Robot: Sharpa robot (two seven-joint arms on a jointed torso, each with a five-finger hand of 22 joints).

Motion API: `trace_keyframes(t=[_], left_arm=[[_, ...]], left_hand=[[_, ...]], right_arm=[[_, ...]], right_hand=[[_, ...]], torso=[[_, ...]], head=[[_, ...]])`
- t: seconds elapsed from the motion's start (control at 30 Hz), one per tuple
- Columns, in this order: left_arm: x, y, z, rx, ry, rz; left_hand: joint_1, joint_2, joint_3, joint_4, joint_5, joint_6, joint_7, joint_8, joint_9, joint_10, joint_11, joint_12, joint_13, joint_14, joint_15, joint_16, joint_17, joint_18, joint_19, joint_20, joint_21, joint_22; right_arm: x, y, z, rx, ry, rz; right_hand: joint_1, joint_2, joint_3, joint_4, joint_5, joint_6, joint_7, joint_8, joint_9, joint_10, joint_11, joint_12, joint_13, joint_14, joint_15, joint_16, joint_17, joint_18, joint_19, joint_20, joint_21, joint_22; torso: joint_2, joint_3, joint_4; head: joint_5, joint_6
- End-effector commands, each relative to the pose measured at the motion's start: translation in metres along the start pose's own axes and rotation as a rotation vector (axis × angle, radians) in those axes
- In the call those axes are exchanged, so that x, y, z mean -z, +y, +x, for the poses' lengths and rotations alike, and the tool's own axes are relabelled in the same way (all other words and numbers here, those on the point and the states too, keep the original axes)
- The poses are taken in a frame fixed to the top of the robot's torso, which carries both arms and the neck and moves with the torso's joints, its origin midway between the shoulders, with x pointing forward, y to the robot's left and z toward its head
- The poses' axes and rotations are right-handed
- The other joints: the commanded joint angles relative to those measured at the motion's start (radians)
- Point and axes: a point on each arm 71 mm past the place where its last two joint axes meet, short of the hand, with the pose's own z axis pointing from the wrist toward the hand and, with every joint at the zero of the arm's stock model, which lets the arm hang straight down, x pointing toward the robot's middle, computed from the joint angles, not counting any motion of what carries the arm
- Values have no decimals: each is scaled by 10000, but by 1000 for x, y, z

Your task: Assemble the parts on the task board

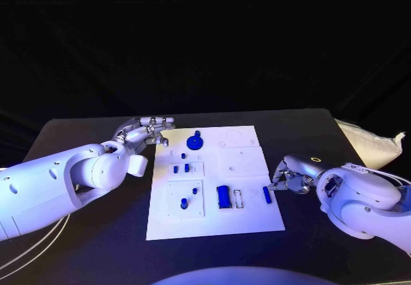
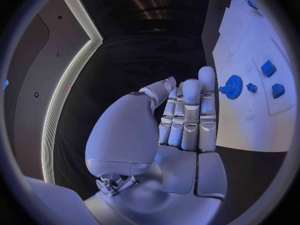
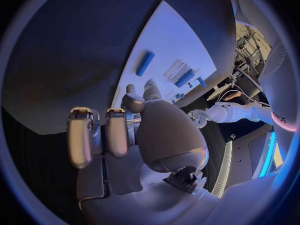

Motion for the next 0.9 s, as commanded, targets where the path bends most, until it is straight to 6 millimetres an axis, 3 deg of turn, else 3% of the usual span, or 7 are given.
trace_keyframes(t=[0.03,0.17,0.3,0.53,0.9], left_arm=[[0,0,2,100,192,41],[0,1,2,103,177,23],[0,2,2,108,177,9],[0,3,1,117,176,-20],[1,4,1,120,156,-53]], left_hand=[[-59,36,-61,-22,41,-45,-2,67,-9,-60,-20,30,-2,-89,-1,-43,-14,108,-34,5,-45,-16],[-59,36,-61,-22,41,-45,-2,67,-9,-60,-20,30,-2,-89,-1,-43,-14,108,-34,5,-45,-16],[-59,36,-61,-22,41,-45,-2,67,-9,-60,-20,30,-2,-89,-1,-43,-14,108,-34,5,-45,-16],[-59,36,-61,-22,41,-45,-2,67,-9,-60,-20,30,-2,-89,-1,-43,-14,108,-34,5,-45,-16],[-40,41,-74,-36,42,-55,-2,81,-8,-76,-21,60,-2,-106,-4,-52,-43,111,-33,5,-62,-27]], right_arm=[[-2,0,7,421,491,89],[-5,1,11,431,687,77],[-7,5,16,380,808,4],[-10,10,21,413,929,-93],[-13,15,25,1420,1097,-362]], right_hand=[[-58,-43,-39,70,-12,74,38,-47,24,257,-3,723,576,733,44,222,787,-119,119,-5,115,1044],[-46,-63,-78,119,19,84,43,-72,44,351,2,1226,1000,751,53,338,955,-134,153,3,160,1112],[-38,-76,-95,134,24,85,46,-82,52,368,6,1361,1119,752,56,358,985,-137,158,7,170,1127],[43,-75,-94,124,53,116,40,-83,76,431,3,1700,1403,765,59,434,1099,-149,185,12,205,1182],[426,-184,-70,-113,44,131,44,-104,120,435,5,2044,1726,771,61,502,1205,-163,211,15,248,1250]], torso=[[11,1,0],[-1,13,-6],[9,-5,-9],[3,0,5],[2,-8,-3]], head=[[32,3],[48,-5],[65,-29],[85,-28],[97,-84]])
